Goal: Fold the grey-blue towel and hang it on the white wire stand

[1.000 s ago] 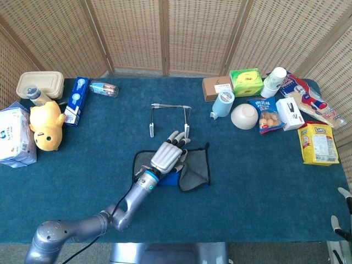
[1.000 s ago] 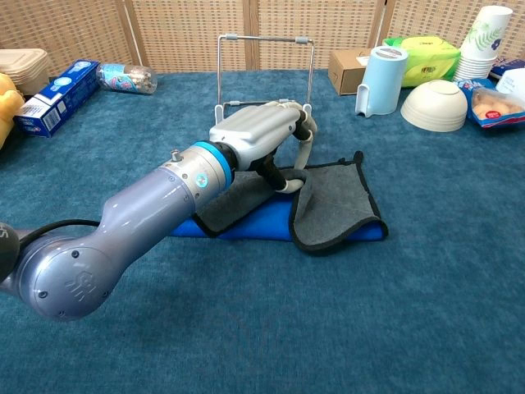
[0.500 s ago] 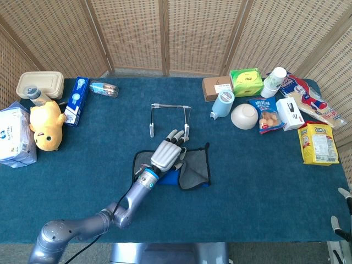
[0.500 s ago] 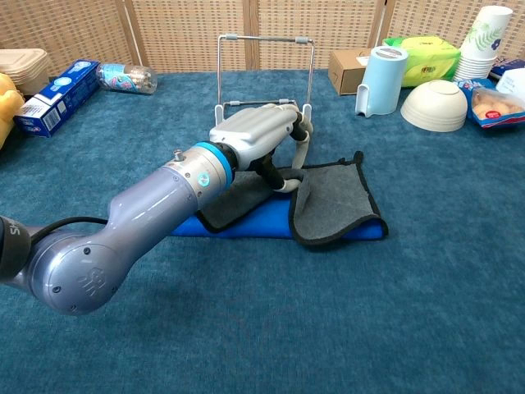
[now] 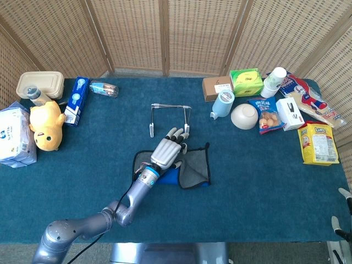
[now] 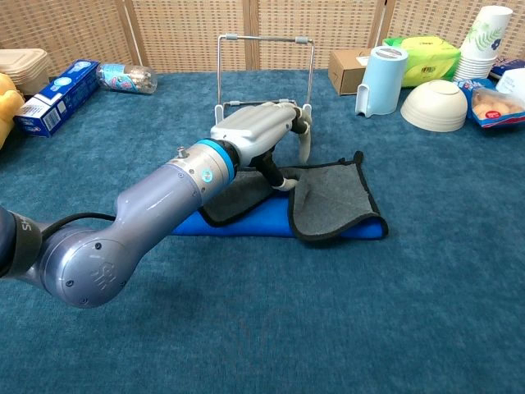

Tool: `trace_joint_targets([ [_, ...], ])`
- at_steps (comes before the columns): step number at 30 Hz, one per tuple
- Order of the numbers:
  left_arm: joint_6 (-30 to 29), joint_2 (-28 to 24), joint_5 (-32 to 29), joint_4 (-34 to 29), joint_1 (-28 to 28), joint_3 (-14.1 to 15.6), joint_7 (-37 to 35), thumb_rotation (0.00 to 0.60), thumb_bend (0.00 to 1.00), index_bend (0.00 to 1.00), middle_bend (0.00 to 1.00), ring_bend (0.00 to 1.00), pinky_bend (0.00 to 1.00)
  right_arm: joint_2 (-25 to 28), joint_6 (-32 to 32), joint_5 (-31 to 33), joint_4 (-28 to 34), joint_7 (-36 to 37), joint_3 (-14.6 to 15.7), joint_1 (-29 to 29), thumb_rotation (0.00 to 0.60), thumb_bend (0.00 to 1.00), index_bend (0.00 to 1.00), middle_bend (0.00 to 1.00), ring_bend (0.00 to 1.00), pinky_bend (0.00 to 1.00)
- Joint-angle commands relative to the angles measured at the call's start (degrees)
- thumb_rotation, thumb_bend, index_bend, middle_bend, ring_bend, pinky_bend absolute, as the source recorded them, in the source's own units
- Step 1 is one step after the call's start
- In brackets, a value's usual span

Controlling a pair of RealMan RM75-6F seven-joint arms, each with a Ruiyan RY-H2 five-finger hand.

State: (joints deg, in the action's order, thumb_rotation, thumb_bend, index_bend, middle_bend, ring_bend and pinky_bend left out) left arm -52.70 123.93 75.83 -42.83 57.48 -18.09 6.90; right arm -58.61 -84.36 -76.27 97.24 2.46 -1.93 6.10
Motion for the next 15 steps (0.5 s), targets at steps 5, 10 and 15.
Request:
trace_joint_targets([
  [5, -0.4, 0.2, -0.7, 0.0, 0.2, -0.3, 0.7, 0.6, 0.27, 0.06, 0.0, 0.0, 0.0, 0.1, -0.3, -0.2, 0.2, -0.1, 0.0, 0.2, 0.6, 0.39, 0.15, 0.03, 0.0, 0.0],
  [10, -2.5, 0.0, -0.4, -0.7, 0.0, -0.9, -0.4, 0.6, 0.23, 0.0, 0.0, 0.0, 0.0, 0.2, -0.7, -0.4, 0.5, -0.1, 0.0, 0.4, 0.6, 0.39, 0.15, 0.03, 0.0, 0.0],
  [15, -3.8, -1.2, 0.0, -2.8, -0.5, -0.7, -1.0, 0.6, 0.23, 0.0, 0.0, 0.0, 0.0, 0.3, -0.9, -0.8, 0.8, -0.2, 0.0, 0.4, 0.6, 0.39, 0.15, 0.03, 0.0, 0.0],
])
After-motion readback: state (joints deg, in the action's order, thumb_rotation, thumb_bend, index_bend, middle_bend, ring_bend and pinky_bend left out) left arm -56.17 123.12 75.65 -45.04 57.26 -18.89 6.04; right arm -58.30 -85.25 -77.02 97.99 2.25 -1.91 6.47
